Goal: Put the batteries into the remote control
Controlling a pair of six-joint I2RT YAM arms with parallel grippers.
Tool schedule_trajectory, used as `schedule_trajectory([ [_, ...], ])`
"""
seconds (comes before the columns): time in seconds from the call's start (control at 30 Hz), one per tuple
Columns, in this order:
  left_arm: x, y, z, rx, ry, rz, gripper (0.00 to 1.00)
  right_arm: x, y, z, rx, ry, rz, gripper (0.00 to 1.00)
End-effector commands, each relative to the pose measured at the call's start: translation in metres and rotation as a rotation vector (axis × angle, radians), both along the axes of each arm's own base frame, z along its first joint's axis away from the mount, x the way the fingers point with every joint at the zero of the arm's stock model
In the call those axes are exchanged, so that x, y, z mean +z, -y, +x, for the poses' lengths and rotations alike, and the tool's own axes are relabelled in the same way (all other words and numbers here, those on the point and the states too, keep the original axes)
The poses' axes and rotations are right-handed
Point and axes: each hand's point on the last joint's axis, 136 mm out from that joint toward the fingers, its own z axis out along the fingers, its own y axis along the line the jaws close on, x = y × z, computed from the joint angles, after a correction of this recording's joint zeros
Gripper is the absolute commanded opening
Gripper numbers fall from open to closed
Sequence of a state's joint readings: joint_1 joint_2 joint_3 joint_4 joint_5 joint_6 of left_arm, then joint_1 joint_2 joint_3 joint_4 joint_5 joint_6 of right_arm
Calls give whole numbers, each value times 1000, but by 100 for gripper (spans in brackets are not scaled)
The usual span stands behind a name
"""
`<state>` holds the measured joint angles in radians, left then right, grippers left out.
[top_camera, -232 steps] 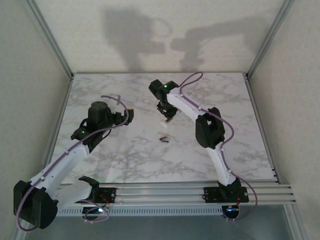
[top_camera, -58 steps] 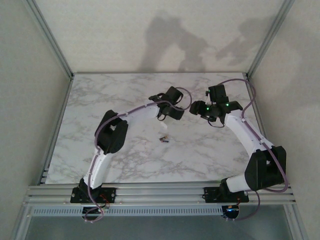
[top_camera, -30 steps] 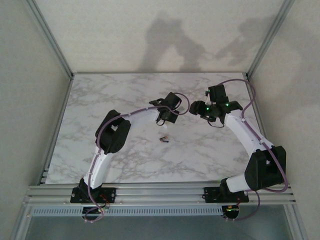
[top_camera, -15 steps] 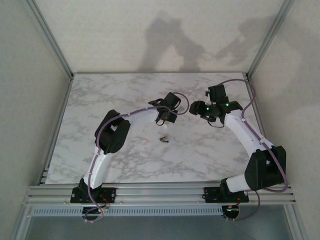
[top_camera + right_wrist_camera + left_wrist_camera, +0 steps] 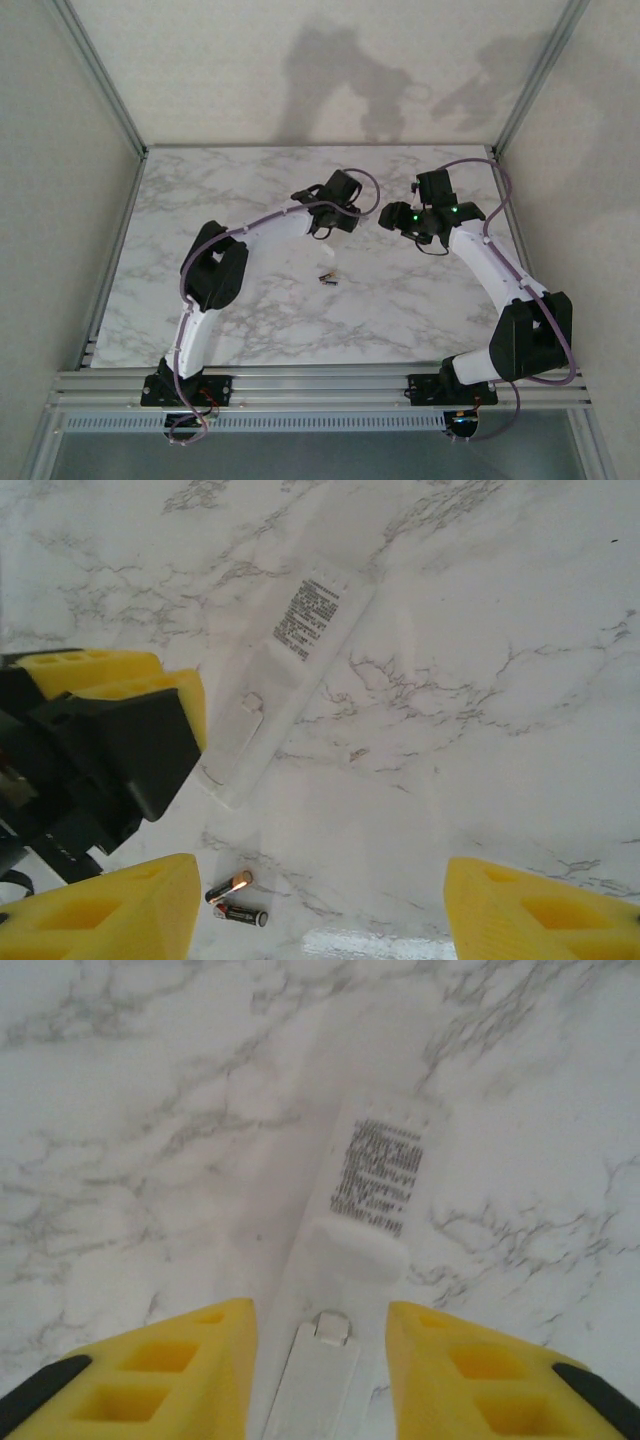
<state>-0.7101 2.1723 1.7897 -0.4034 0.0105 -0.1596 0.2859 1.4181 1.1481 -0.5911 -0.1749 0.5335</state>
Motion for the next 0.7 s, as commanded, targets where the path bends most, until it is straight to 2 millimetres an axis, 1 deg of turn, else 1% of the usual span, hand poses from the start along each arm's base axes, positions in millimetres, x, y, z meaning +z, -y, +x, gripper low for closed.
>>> schedule_trajectory([
  [0.0, 3, 10, 12, -14, 16, 5, 48, 2, 10, -5, -62, 15, -5, 67],
  [0.03, -4, 12, 15, -19, 10, 21, 54, 2, 13, -7, -79, 19, -7, 71],
  [0.13, -21, 16, 23, -25, -2, 53, 64, 2, 26, -13, -134, 36, -13, 77],
  [0.23, -34, 20, 28, -39, -19, 82, 69, 4, 36, -21, -164, 53, -10, 80],
  [0.37, -52, 25, 27, -66, -63, 105, 71, 6, 44, -30, -180, 62, -20, 81],
  [0.43, -62, 24, 25, -74, -90, 124, 73, 6, 47, -33, -183, 62, -28, 82],
  [0.57, -80, 23, 16, -99, -142, 153, 74, 4, 48, -34, -185, 59, -28, 82],
  [0.67, -93, 19, 11, -110, -177, 182, 73, 3, 47, -32, -185, 55, -23, 82],
])
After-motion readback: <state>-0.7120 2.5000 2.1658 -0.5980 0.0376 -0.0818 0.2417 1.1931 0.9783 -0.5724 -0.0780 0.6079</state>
